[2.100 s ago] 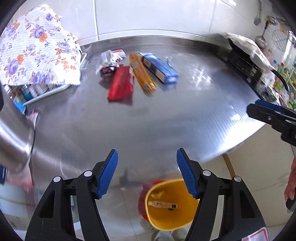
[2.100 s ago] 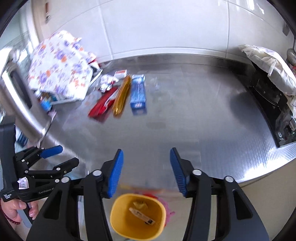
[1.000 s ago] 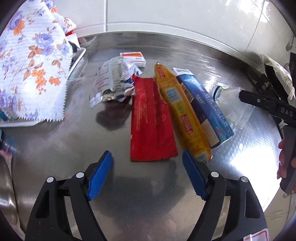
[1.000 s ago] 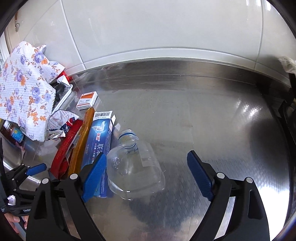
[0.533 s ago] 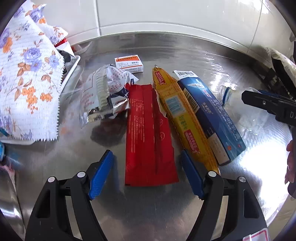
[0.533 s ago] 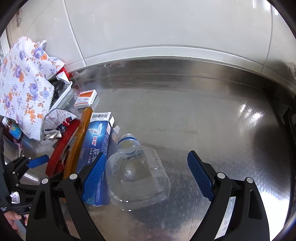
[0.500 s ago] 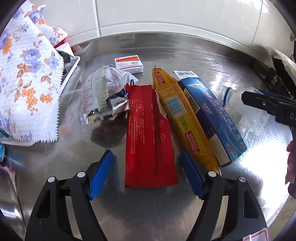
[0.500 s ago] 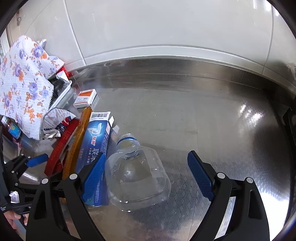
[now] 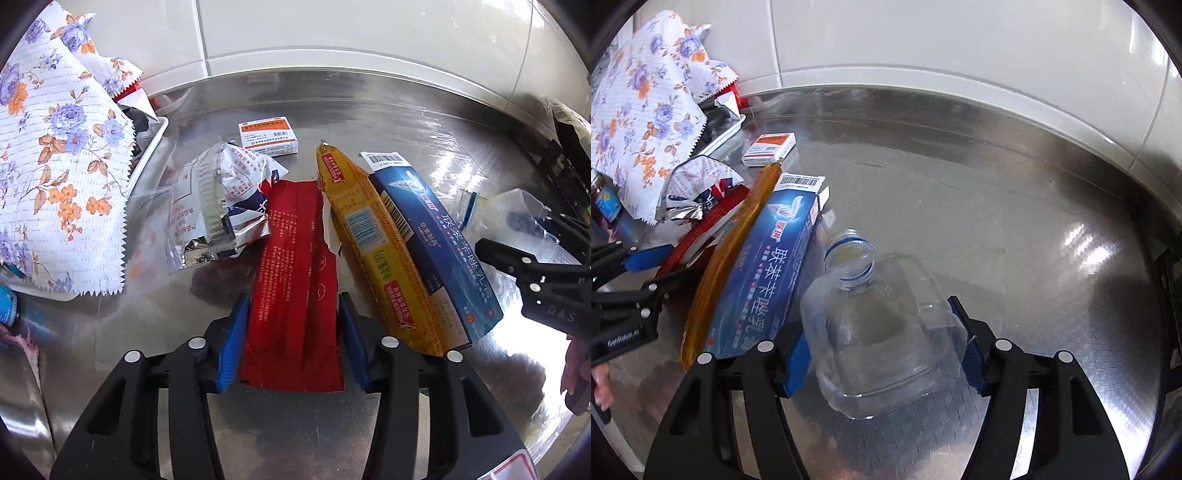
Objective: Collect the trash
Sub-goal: 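Grasp the red wrapper with the left tool while the right tool grasps the clear plastic bottle, then carry the red wrapper with the left tool while the right tool carries the bottle to the bin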
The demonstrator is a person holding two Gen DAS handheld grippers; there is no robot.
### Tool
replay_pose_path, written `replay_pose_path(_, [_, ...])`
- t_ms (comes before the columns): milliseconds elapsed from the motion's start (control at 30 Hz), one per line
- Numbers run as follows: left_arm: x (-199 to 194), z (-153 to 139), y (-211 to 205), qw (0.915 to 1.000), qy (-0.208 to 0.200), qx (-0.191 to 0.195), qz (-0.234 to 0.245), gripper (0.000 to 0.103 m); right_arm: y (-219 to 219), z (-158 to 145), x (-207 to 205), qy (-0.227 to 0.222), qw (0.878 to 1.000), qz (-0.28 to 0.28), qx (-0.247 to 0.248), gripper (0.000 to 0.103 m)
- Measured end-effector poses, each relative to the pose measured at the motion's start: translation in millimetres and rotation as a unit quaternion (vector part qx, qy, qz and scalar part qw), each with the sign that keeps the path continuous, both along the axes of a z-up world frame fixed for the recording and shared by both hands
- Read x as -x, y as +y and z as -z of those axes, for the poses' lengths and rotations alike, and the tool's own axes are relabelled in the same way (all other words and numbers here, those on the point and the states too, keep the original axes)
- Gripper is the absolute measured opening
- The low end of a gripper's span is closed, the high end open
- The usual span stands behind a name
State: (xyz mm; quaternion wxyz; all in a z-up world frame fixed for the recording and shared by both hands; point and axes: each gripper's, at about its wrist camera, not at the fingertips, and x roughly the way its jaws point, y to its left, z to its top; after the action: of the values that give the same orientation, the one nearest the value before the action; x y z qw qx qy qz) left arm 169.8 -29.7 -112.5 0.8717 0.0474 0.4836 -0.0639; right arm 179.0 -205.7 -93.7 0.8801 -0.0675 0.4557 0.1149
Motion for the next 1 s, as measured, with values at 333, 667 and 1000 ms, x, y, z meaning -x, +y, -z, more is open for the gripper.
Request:
replay_pose_path(333, [21.9,-4.9,7.1,0.9998,-0.002,0.018,0.000,0.039,-4.1,-18.2,18.3,-0.013,1.000,0.018,-0.012,0.067])
replay_pose_path(667, [60.4,-19.5,25.0,0.9994,-0.011,0.032,0.009,0.038,-10.5,-33.0,57.6,-0.020,0.998,0.051,-0.035,0.067])
replay_pose_path(1000, [100.2,-37.0,36.5,0.9980,-0.029,0.029,0.047,0.038,-1.9,-42.7,105.8,-0.033,0.995,0.083,-0.044,0.067])
